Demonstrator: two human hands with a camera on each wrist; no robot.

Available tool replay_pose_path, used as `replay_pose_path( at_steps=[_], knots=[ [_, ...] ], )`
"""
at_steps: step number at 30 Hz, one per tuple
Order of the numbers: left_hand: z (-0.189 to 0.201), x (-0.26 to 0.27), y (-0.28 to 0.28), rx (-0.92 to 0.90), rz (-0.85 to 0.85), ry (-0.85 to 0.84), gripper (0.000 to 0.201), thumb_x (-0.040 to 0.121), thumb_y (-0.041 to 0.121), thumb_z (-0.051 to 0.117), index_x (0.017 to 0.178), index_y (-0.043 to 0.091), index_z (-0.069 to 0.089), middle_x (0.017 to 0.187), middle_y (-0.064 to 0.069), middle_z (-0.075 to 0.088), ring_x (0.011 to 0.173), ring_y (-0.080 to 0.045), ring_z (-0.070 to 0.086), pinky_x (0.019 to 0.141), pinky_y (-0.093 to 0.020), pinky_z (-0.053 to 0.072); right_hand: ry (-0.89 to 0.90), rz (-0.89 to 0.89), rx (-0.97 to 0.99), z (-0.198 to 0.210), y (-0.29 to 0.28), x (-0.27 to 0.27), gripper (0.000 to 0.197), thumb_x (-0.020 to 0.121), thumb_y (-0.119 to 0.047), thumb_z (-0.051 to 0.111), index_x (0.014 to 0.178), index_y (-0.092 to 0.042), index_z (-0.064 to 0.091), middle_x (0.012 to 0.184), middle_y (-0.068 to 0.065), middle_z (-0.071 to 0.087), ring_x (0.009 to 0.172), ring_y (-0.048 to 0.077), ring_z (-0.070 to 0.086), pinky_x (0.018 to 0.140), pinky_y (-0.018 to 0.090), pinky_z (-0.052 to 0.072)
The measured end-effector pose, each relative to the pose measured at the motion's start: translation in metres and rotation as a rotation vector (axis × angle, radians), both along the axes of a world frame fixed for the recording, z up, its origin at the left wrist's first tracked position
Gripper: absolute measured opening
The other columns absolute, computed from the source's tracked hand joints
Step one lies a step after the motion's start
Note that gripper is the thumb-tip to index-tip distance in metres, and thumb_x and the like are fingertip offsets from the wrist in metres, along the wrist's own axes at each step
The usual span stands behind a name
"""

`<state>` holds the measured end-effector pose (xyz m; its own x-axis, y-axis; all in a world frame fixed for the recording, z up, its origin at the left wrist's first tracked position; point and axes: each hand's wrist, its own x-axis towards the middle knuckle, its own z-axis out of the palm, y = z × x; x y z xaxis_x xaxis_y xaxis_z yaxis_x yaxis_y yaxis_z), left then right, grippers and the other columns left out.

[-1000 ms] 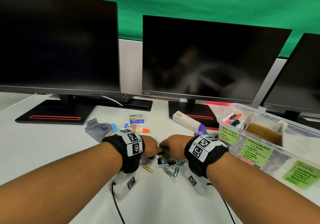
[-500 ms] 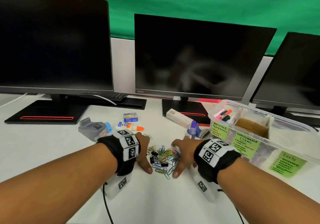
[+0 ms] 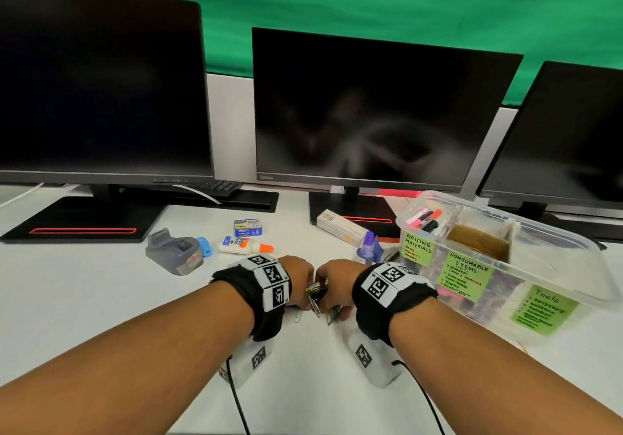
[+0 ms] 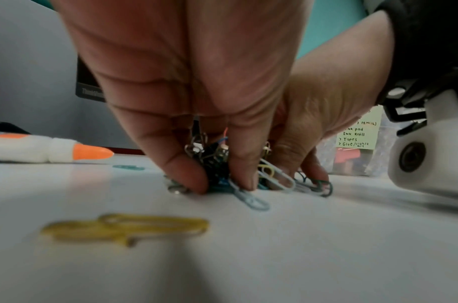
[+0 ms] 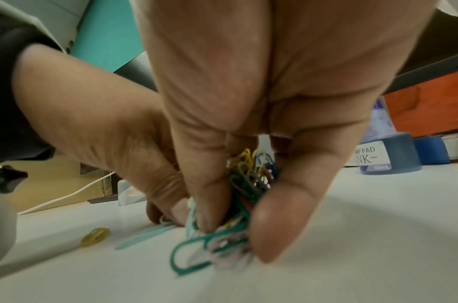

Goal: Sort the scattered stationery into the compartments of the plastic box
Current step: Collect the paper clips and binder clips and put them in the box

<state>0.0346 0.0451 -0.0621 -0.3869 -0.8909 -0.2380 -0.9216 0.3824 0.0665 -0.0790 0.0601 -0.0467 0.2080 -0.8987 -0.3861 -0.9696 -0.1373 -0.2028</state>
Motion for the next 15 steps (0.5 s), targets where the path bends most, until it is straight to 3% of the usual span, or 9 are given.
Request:
replay_pose_path(
  at_steps=[6,9,11,13,15],
  knots=[
    [0.005,-0.005,0.000,-0.053,0.007,0.039,0.033,0.086,0.022,0.061,0.117,0.011,0.062,0.115,-0.009,0.065,0.106,-0.025,0.061,0.086,-0.029,0.047,-0.036,-0.074,-0.007,-0.003,-0.009,-0.002,0.025,0.084,-0.012,0.065,0.107,-0.005,0.067,0.103,0.013,0.073,0.090,0.024,0.072,0.089,0.035,0.056],
    [0.012,-0.006,-0.002,-0.075,0.035,0.111,0.030,0.087,0.020,0.061,0.115,0.010,0.062,0.108,-0.008,0.062,0.092,-0.020,0.055,0.076,-0.027,0.041,-0.107,-0.129,-0.023,0.000,-0.012,-0.006,0.022,0.086,-0.010,0.065,0.106,-0.002,0.067,0.103,0.016,0.073,0.094,0.028,0.072,0.089,0.036,0.056],
    [0.017,-0.007,-0.003,-0.082,0.040,0.147,0.028,0.087,0.017,0.060,0.114,0.010,0.062,0.113,-0.009,0.063,0.092,-0.020,0.054,0.073,-0.024,0.036,-0.125,-0.142,-0.031,0.004,-0.012,-0.009,0.022,0.087,-0.010,0.063,0.107,-0.001,0.066,0.103,0.015,0.073,0.094,0.027,0.072,0.089,0.034,0.056],
    [0.025,-0.009,-0.003,-0.091,0.038,0.177,0.026,0.087,0.016,0.059,0.112,0.010,0.063,0.114,-0.008,0.064,0.099,-0.023,0.058,0.072,-0.023,0.037,-0.148,-0.150,-0.040,0.011,-0.012,-0.013,0.016,0.088,-0.009,0.062,0.102,-0.002,0.065,0.096,0.013,0.073,0.087,0.025,0.072,0.087,0.033,0.057],
    [0.035,-0.011,-0.004,-0.093,0.030,0.214,0.022,0.087,0.015,0.058,0.108,0.011,0.064,0.102,-0.008,0.064,0.092,-0.021,0.059,0.068,-0.024,0.041,-0.173,-0.160,-0.044,0.021,-0.013,-0.018,0.011,0.087,-0.009,0.062,0.098,-0.005,0.064,0.084,0.010,0.069,0.074,0.022,0.069,0.087,0.035,0.057]
  ],
)
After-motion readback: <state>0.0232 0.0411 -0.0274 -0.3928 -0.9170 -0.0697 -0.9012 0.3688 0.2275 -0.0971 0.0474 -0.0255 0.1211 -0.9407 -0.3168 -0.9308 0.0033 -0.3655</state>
